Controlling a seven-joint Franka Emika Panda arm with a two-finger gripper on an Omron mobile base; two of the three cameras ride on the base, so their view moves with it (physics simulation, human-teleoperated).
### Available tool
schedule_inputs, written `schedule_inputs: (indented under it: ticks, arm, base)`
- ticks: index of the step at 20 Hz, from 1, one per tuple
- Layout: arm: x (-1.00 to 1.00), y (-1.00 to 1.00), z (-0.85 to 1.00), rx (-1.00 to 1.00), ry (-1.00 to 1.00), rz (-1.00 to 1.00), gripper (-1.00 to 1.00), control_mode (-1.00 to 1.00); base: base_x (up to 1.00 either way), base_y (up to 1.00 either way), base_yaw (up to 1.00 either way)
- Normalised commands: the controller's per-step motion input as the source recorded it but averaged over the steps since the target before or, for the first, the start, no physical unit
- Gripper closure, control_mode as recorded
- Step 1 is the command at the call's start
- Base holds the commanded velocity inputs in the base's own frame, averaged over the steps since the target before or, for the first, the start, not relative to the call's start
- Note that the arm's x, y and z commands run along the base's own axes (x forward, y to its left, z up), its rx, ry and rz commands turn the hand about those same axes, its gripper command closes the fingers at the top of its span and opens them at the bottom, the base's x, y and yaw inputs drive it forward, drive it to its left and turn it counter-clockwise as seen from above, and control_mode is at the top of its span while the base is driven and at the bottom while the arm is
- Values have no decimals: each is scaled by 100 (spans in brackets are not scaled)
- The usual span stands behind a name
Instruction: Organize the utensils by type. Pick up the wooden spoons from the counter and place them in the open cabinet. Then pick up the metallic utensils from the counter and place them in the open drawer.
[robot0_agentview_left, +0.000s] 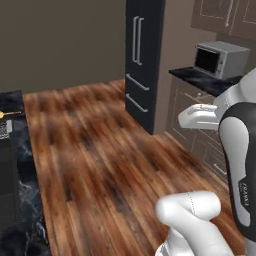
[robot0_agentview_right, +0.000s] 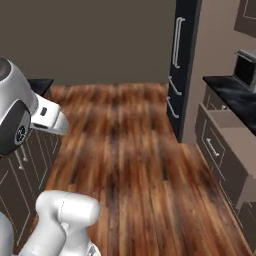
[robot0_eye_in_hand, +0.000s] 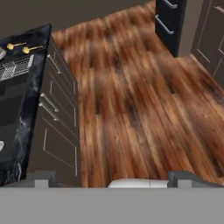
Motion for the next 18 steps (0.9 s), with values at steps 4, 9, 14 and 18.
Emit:
schedule_inputs:
  ticks: [4, 9, 14, 18]
  arm:
    - [0, 0, 0, 0, 0, 0, -100, 100]
    - [0, 0, 0, 0, 0, 0, -100, 100]
    - [0, 0, 0, 0, 0, 0, -100, 100]
    - [0, 0, 0, 0, 0, 0, -100, 100]
  base:
    - [99, 11, 37]
    - [100, 0, 25]
    - [100, 0, 21]
    - [100, 0, 20]
